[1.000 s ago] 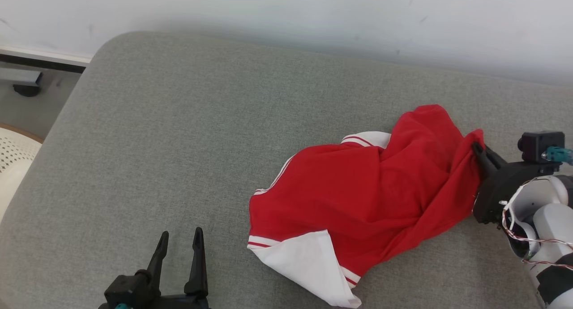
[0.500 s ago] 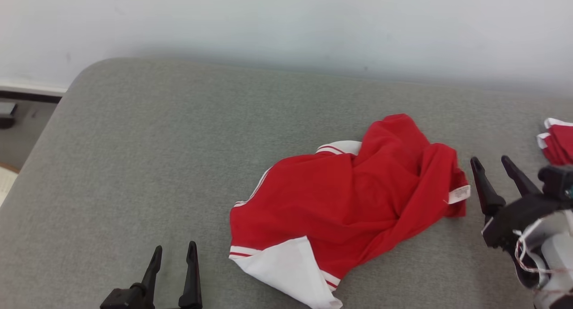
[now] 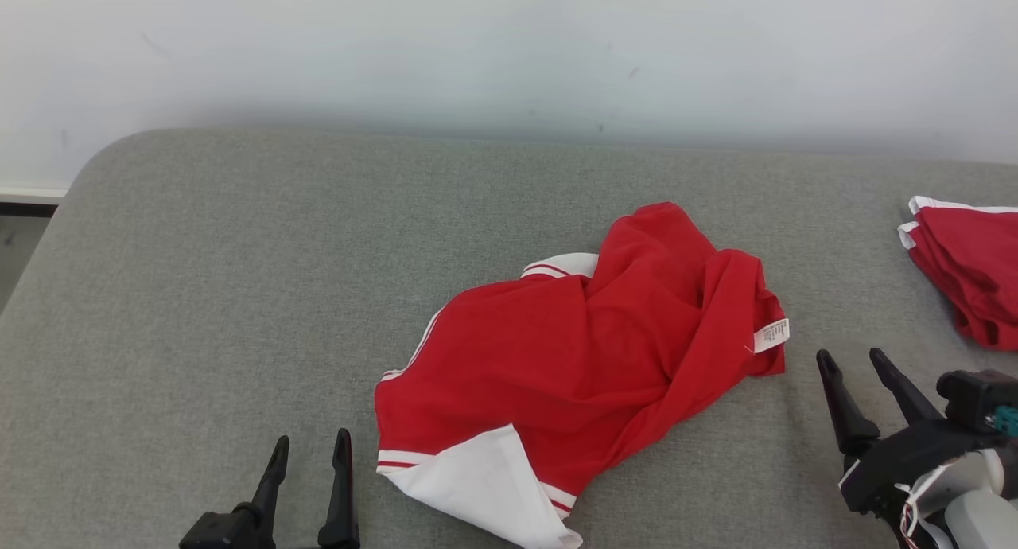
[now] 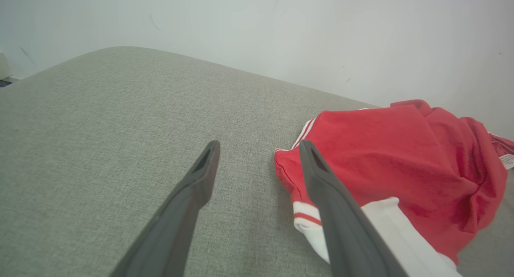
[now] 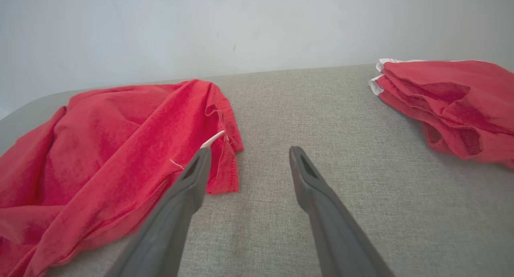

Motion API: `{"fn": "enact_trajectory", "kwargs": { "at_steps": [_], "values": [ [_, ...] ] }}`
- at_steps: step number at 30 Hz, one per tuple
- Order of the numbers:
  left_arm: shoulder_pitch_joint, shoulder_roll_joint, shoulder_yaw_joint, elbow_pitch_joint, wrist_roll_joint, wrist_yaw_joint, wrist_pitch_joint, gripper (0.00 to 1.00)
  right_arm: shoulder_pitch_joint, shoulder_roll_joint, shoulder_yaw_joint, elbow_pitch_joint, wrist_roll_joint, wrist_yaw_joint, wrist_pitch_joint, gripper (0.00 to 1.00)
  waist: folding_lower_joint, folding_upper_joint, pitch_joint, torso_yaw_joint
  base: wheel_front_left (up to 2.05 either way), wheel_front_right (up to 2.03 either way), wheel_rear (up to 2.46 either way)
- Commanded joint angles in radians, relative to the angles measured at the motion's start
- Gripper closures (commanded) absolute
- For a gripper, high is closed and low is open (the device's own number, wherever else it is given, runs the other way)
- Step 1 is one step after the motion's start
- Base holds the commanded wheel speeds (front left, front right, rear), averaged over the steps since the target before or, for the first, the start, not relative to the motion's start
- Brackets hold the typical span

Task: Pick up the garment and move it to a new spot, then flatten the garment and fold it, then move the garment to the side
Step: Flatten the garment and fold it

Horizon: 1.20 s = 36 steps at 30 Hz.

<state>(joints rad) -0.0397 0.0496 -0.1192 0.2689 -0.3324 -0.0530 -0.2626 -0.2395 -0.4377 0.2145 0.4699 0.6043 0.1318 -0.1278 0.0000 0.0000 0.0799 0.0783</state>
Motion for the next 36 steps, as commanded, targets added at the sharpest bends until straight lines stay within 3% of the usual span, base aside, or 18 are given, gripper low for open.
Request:
{"fn": "enact_trajectory", "kwargs": {
  "at_steps": [1,14,15,16,17,27,30,36],
  "values": [
    [0.006,0.002,-0.001,-0.003,0.014,-0.005,-0.003,0.00,-0.017,0.004,0.000,0.007,-0.021,-0.003,0.011,0.00,0.0000,0.0000,0.007,0.006,0.00,0.00,0.00],
    [-0.010,0.002,-0.005,-0.004,-0.002,0.004,-0.003,0.00,-0.146,0.016,0.047,0.213,-0.087,-0.003,0.059,0.00,0.0000,0.0000,0.030,0.086,0.00,0.00,0.00],
    [-0.009,0.002,-0.004,-0.005,-0.004,0.005,-0.003,0.00,-0.155,0.018,0.049,0.229,-0.084,-0.003,0.062,0.41,0.0000,0.0000,0.032,0.088,0.00,0.00,0.00],
    [-0.010,0.001,-0.004,-0.004,-0.004,0.005,-0.003,0.00,-0.167,0.018,0.054,0.249,-0.085,-0.003,0.066,0.76,0.0000,0.0000,0.034,0.090,0.00,0.00,0.00],
    [-0.012,0.001,-0.005,-0.003,-0.005,0.004,-0.003,0.00,-0.175,0.018,0.058,0.265,-0.085,-0.003,0.067,1.00,0.0000,0.0000,0.036,0.093,0.00,0.00,0.00],
    [0.003,0.001,0.007,0.004,0.000,0.005,-0.003,0.00,-0.177,0.024,0.100,0.289,0.014,-0.003,0.007,1.00,0.0000,0.0000,0.019,0.080,0.00,0.00,0.00],
    [0.021,0.001,0.014,0.006,0.003,0.006,-0.003,0.00,-0.128,0.006,0.119,0.217,0.078,-0.003,-0.009,1.00,0.0000,0.0000,0.000,0.059,0.00,0.00,0.00],
    [0.037,0.001,0.017,0.007,0.003,-0.001,-0.003,0.00,0.033,-0.109,0.168,-0.040,0.222,-0.003,0.022,1.00,0.0000,0.0000,-0.020,0.004,0.00,0.00,0.00]
  ]
}}
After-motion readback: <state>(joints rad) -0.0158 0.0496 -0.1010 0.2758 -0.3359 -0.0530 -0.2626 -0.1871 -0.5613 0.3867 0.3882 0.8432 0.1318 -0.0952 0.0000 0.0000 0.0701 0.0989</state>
